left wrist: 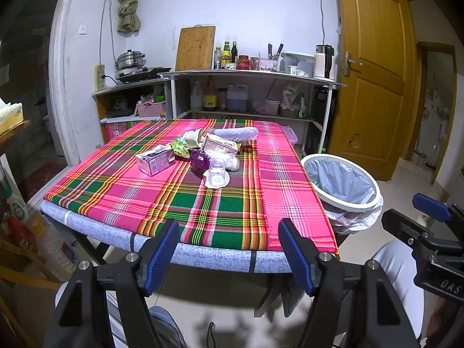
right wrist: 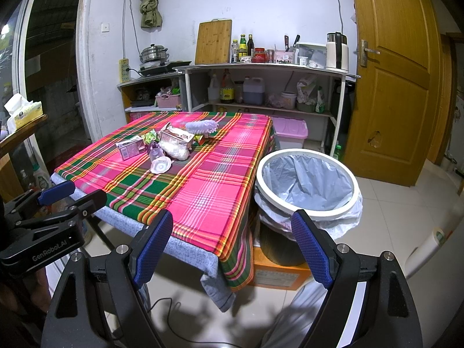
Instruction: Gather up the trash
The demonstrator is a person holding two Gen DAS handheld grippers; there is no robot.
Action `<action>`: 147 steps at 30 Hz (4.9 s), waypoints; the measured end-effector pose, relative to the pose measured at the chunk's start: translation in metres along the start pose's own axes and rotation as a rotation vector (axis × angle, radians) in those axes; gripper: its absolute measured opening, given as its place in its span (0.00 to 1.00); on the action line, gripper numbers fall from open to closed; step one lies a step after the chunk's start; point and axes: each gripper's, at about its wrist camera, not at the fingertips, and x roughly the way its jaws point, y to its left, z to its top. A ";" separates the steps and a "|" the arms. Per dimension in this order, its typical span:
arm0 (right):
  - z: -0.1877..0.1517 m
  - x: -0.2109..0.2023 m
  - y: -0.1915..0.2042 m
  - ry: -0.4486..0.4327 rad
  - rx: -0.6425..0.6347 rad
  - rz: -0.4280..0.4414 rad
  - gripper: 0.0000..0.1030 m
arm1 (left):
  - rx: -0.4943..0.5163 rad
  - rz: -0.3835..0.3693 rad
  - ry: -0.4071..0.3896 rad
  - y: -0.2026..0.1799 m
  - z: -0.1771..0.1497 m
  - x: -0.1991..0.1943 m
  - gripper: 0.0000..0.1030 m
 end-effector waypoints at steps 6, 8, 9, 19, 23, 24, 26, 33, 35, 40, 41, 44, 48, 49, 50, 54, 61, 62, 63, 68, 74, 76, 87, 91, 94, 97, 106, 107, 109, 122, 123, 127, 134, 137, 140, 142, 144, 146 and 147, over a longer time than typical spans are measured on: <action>0.000 0.000 0.000 0.000 0.000 0.000 0.81 | 0.001 0.001 -0.001 0.000 0.000 0.000 0.68; 0.000 0.000 0.000 0.000 0.000 0.000 0.81 | 0.000 0.000 0.000 0.000 0.000 0.000 0.68; 0.000 0.000 0.000 0.000 0.000 0.000 0.81 | 0.000 0.001 -0.001 0.000 0.000 0.000 0.68; 0.000 0.000 -0.001 0.000 0.001 0.000 0.81 | 0.001 0.001 0.000 0.000 0.000 0.000 0.68; 0.000 0.001 -0.001 0.001 0.001 0.000 0.81 | 0.001 0.001 -0.001 0.000 0.000 0.000 0.68; 0.000 0.001 -0.001 0.001 0.001 0.000 0.81 | 0.001 0.001 -0.001 0.000 0.000 0.000 0.68; 0.000 0.000 -0.001 0.001 0.001 -0.001 0.81 | 0.001 0.000 -0.001 0.000 0.000 0.000 0.68; 0.000 0.000 -0.001 0.002 0.001 0.000 0.81 | 0.001 0.001 -0.001 0.000 0.000 0.000 0.68; 0.000 0.000 0.000 0.002 0.002 0.000 0.81 | 0.002 0.002 0.000 0.000 0.000 0.000 0.68; 0.000 0.001 0.000 0.002 0.000 0.000 0.81 | 0.001 0.002 0.001 0.000 0.000 0.000 0.68; 0.000 0.001 0.000 0.002 0.001 0.000 0.81 | 0.000 0.002 0.001 0.000 0.000 -0.001 0.68; 0.000 0.001 0.000 0.004 0.001 0.001 0.81 | -0.001 0.002 0.001 -0.004 -0.001 0.001 0.68; 0.002 0.002 0.001 0.004 0.001 0.001 0.81 | 0.002 0.001 0.003 -0.005 0.000 0.000 0.68; 0.002 0.002 0.000 0.006 0.001 0.001 0.81 | 0.003 0.001 0.005 -0.004 0.001 0.002 0.68; 0.000 0.004 -0.005 0.008 0.003 0.000 0.81 | 0.004 0.002 0.009 -0.004 0.002 0.003 0.68; 0.001 0.011 -0.004 0.015 0.002 0.000 0.81 | 0.015 0.002 0.022 -0.003 0.003 0.017 0.68; 0.007 0.032 -0.002 0.029 -0.004 0.017 0.81 | 0.024 -0.009 0.044 0.003 0.010 0.042 0.68; 0.009 0.036 -0.002 0.032 -0.006 0.022 0.81 | 0.019 -0.018 0.054 0.005 0.012 0.047 0.68; 0.011 0.039 -0.001 0.033 -0.008 0.025 0.81 | 0.004 -0.037 0.066 0.008 0.014 0.054 0.68; 0.019 0.056 0.004 0.042 -0.026 0.051 0.81 | -0.015 -0.049 0.073 0.017 0.023 0.080 0.68; 0.030 0.082 0.006 0.071 -0.034 0.075 0.81 | -0.027 -0.051 0.097 0.026 0.038 0.117 0.68; 0.033 0.091 0.006 0.082 -0.031 0.080 0.81 | -0.028 -0.047 0.110 0.029 0.042 0.129 0.68; 0.046 0.133 -0.001 0.139 -0.035 0.094 0.75 | -0.038 -0.067 0.151 0.032 0.066 0.191 0.54; 0.053 0.147 0.002 0.154 -0.054 0.114 0.75 | -0.049 -0.068 0.174 0.032 0.068 0.206 0.34; 0.059 0.159 0.005 0.164 -0.070 0.138 0.74 | -0.048 -0.067 0.178 0.033 0.068 0.210 0.28; 0.066 0.170 0.013 0.169 -0.097 0.161 0.74 | -0.047 -0.069 0.176 0.033 0.069 0.209 0.27; 0.091 0.215 0.041 0.210 -0.199 0.256 0.70 | -0.077 -0.087 0.157 0.049 0.064 0.187 0.27; 0.093 0.221 0.044 0.217 -0.211 0.266 0.70 | -0.081 -0.084 0.153 0.052 0.065 0.185 0.27; 0.096 0.233 0.052 0.234 -0.236 0.278 0.68 | -0.090 -0.084 0.151 0.057 0.065 0.182 0.27; 0.105 0.289 0.084 0.358 -0.323 0.401 0.44 | -0.116 -0.097 0.160 0.075 0.059 0.182 0.27; 0.104 0.291 0.085 0.367 -0.325 0.410 0.39 | -0.117 -0.098 0.161 0.076 0.059 0.182 0.27; 0.101 0.289 0.087 0.371 -0.322 0.421 0.35 | -0.116 -0.101 0.162 0.076 0.058 0.182 0.27; 0.098 0.265 0.076 0.345 -0.274 0.436 0.33 | -0.106 -0.106 0.151 0.071 0.060 0.174 0.27; 0.094 0.249 0.066 0.328 -0.232 0.431 0.33 | -0.094 -0.115 0.150 0.066 0.062 0.170 0.27; 0.089 0.233 0.051 0.318 -0.182 0.413 0.33 | -0.077 -0.133 0.149 0.057 0.065 0.167 0.27; 0.085 0.221 0.035 0.311 -0.139 0.395 0.33 | -0.061 -0.153 0.147 0.048 0.068 0.166 0.27; 0.080 0.210 0.018 0.302 -0.100 0.366 0.33 | -0.044 -0.181 0.147 0.037 0.072 0.166 0.27; 0.076 0.198 -0.003 0.294 -0.048 0.334 0.33 | -0.026 -0.213 0.148 0.024 0.076 0.168 0.27; 0.074 0.194 -0.012 0.293 -0.027 0.318 0.33 | -0.020 -0.224 0.149 0.019 0.077 0.169 0.27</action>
